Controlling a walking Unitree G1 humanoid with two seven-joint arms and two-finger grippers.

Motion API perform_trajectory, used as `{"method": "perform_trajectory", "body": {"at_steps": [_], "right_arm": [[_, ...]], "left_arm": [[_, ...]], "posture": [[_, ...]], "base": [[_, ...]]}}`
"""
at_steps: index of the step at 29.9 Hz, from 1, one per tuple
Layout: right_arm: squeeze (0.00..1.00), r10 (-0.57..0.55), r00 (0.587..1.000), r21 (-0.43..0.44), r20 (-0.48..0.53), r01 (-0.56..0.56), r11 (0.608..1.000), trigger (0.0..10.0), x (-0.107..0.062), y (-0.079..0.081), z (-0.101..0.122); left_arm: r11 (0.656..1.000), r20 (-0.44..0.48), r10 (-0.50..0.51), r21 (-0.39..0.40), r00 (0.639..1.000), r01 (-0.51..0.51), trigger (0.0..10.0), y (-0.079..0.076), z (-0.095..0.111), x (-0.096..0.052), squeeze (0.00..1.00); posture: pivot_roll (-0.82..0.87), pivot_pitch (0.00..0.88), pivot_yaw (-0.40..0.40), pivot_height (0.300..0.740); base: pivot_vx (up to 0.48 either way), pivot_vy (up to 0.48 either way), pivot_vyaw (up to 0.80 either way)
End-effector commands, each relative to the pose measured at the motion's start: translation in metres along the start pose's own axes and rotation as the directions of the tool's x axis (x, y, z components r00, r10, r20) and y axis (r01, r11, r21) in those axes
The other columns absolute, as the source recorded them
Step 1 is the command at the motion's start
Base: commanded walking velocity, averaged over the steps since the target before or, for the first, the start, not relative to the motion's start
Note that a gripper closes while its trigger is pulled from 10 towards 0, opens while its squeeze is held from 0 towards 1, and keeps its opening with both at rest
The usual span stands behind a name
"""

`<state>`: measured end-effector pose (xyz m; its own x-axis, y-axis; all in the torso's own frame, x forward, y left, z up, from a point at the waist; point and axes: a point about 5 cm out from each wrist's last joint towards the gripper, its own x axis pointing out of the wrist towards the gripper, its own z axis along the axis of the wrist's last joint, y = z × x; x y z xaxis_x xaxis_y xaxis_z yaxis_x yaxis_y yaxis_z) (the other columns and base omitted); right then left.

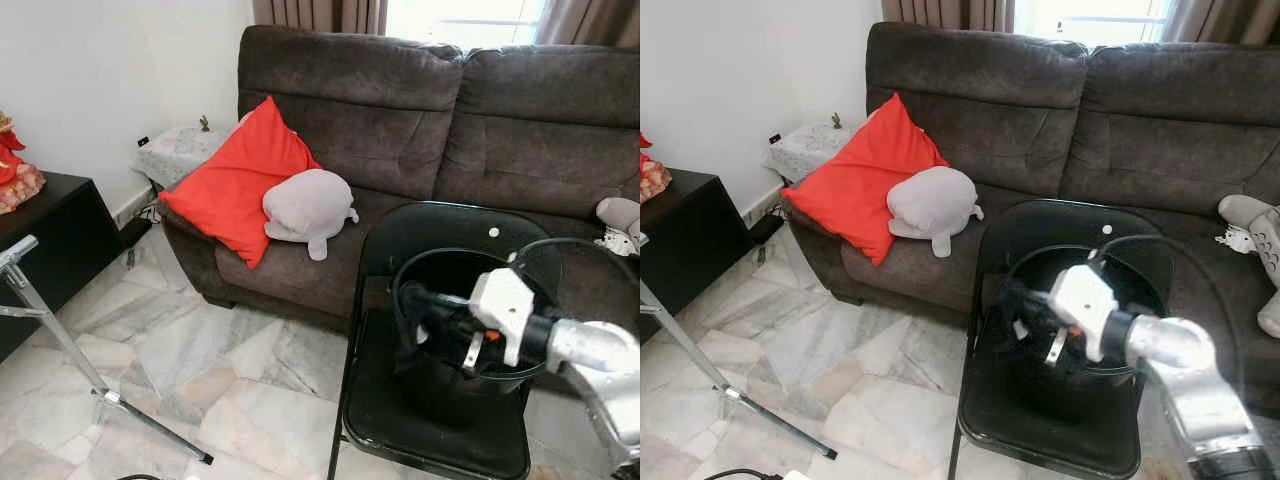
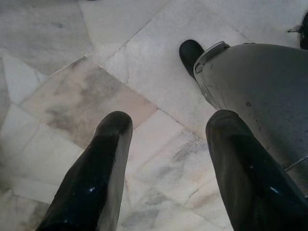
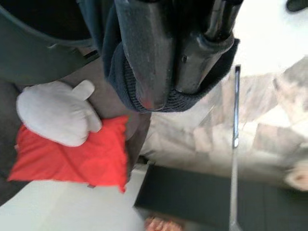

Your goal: Hang hanger

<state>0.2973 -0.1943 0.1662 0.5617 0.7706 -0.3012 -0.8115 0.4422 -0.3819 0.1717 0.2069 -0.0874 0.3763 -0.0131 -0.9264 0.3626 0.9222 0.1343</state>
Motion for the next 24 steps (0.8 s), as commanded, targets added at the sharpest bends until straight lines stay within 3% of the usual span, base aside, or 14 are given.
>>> {"method": "perform_trajectory", "body": {"at_steps": [1, 4, 12, 15, 16, 17, 18, 19, 20, 21, 24], "right_arm": [[0.0, 0.038, 0.999, -0.017, 0.006, -0.038, 0.999, 0.0, 0.005, 0.007, 0.002], [0.0, 0.116, 0.993, -0.028, -0.024, -0.117, 0.993, 0.0, 0.013, 0.019, -0.002], [0.0, 0.131, 0.988, -0.055, -0.076, -0.136, 0.989, 0.0, 0.029, 0.029, -0.012], [0.0, 0.127, 0.98, -0.098, -0.153, -0.143, 0.985, 0.0, 0.04, 0.035, -0.024], [0.0, 0.132, 0.978, -0.098, -0.158, -0.149, 0.984, 1.8, 0.041, 0.037, -0.025], [0.0, 0.13, 0.978, -0.099, -0.164, -0.147, 0.984, 4.8, 0.043, 0.038, -0.026], [0.0, 0.111, 0.978, -0.108, -0.175, -0.131, 0.985, 9.7, 0.046, 0.038, -0.029], [0.0, 0.111, 0.978, -0.098, -0.178, -0.13, 0.987, 10.0, 0.047, 0.039, -0.031], [0.07, 0.115, 0.977, -0.092, -0.18, -0.133, 0.987, 10.0, 0.048, 0.039, -0.031], [1.0, 0.131, 0.973, -0.081, -0.19, -0.149, 0.986, 10.0, 0.051, 0.043, -0.034], [1.0, 0.162, 0.966, -0.079, -0.2, -0.181, 0.98, 10.0, 0.053, 0.048, -0.036]], "left_arm": [[1.0, -0.013, 0.007, 0.005, 1.0, -0.007, 10.0, 0.003, -0.004, -0.001, 0.0], [1.0, -0.014, 0.006, 0.004, 1.0, -0.006, 10.0, 0.003, -0.004, -0.001, 0.0], [1.0, -0.014, 0.004, 0.004, 1.0, -0.004, 10.0, 0.002, -0.004, -0.001, 0.0], [1.0, -0.014, 0.003, 0.005, 1.0, -0.003, 10.0, 0.001, -0.004, 0.0, 0.0], [1.0, -0.014, 0.002, 0.005, 1.0, -0.002, 10.0, 0.001, -0.004, 0.0, 0.0], [1.0, -0.014, 0.002, 0.004, 1.0, -0.002, 10.0, 0.001, -0.004, 0.0, 0.0], [1.0, -0.014, 0.002, 0.003, 1.0, -0.002, 10.0, 0.001, -0.004, 0.0, 0.0], [1.0, -0.014, 0.002, 0.003, 1.0, -0.002, 10.0, 0.001, -0.004, 0.0, 0.0], [1.0, -0.014, 0.002, 0.003, 1.0, -0.002, 10.0, 0.001, -0.004, 0.0, 0.0], [1.0, -0.014, 0.001, 0.004, 1.0, -0.001, 10.0, 0.001, -0.004, 0.0, 0.0], [1.0, -0.014, 0.0, 0.004, 1.0, 0.0, 10.0, 0.0, -0.004, 0.0, 0.0]], "posture": [[-0.07, 0.02, 0.058, 0.74], [-0.07, 0.021, 0.056, 0.74], [-0.07, 0.021, 0.052, 0.74], [-0.07, 0.021, 0.05, 0.74], [-0.06, 0.021, 0.049, 0.74], [-0.06, 0.021, 0.049, 0.74], [-0.06, 0.021, 0.048, 0.74], [-0.06, 0.021, 0.047, 0.74], [-0.06, 0.021, 0.047, 0.74], [-0.07, 0.02, 0.047, 0.74], [-0.07, 0.021, 0.045, 0.74]], "base": [[0.0, 0.0, 0.0], [0.0, 0.0, 0.0], [0.0, 0.0, 0.0], [0.0, 0.0, 0.0], [0.0, 0.0, 0.0], [0.0, 0.0, 0.0], [0.0, 0.0, 0.0], [0.0, 0.0, 0.0], [0.0, 0.0, 0.0], [0.0, 0.0, 0.0], [0.0, 0.0, 0.0]]}}
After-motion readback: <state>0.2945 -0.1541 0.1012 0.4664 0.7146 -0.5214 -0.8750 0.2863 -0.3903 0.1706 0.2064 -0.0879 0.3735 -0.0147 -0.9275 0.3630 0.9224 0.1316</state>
